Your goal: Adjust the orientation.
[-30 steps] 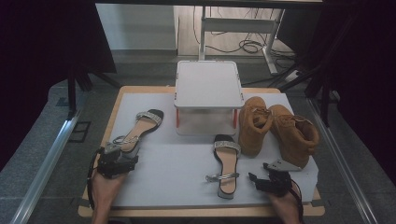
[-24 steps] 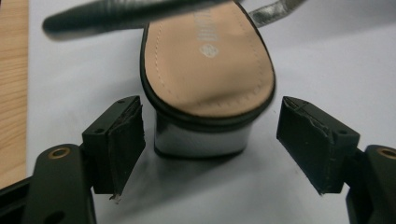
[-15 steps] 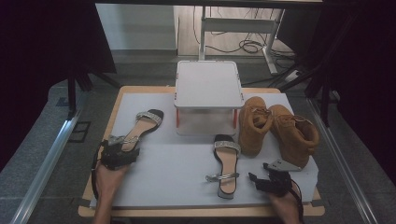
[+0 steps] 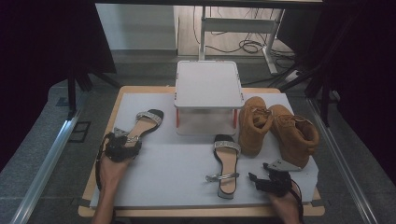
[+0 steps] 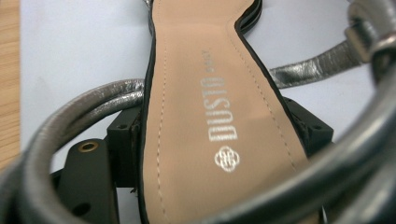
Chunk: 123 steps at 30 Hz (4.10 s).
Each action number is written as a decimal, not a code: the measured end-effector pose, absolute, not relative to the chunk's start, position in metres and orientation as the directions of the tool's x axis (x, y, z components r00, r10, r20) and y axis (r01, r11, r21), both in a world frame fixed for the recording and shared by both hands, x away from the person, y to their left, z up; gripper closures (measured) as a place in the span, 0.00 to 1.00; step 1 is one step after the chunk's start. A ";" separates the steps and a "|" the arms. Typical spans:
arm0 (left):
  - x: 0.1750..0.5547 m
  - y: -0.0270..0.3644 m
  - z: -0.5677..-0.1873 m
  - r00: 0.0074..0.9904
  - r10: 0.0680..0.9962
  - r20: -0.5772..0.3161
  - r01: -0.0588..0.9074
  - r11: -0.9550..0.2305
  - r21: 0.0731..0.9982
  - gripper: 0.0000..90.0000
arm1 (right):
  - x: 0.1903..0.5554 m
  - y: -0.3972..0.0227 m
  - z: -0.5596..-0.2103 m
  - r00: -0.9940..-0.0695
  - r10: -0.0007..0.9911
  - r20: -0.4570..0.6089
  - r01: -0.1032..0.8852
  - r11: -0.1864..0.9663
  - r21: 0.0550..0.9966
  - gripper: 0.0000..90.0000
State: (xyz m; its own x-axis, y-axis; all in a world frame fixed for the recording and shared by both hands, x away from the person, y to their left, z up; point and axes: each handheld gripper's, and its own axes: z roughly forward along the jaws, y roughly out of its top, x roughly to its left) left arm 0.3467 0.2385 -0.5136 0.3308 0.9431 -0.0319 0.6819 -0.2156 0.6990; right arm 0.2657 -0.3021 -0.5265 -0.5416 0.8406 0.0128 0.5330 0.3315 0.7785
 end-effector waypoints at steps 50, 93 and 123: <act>0.320 0.233 -0.492 0.333 0.937 -0.108 0.645 -0.143 0.751 0.43 | 0.266 -0.302 -0.527 -0.540 0.841 0.013 0.533 0.331 0.779 0.28; 0.266 0.192 -0.472 0.480 0.863 -0.157 0.590 -0.185 0.786 0.43 | 0.266 -0.302 -0.527 -0.540 0.842 0.013 0.533 0.330 0.779 0.28; 0.319 0.120 -0.489 0.449 0.877 -0.172 0.587 -0.144 0.797 0.43 | 0.266 -0.302 -0.527 -0.541 0.841 0.013 0.533 0.331 0.779 0.28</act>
State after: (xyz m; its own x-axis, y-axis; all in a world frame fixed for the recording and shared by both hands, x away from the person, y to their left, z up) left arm 0.3191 0.1204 -0.4892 0.4489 0.8769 -0.1715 0.5867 -0.1445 0.7968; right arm 0.2656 -0.3022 -0.5266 -0.5415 0.8406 0.0134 0.5325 0.3306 0.7792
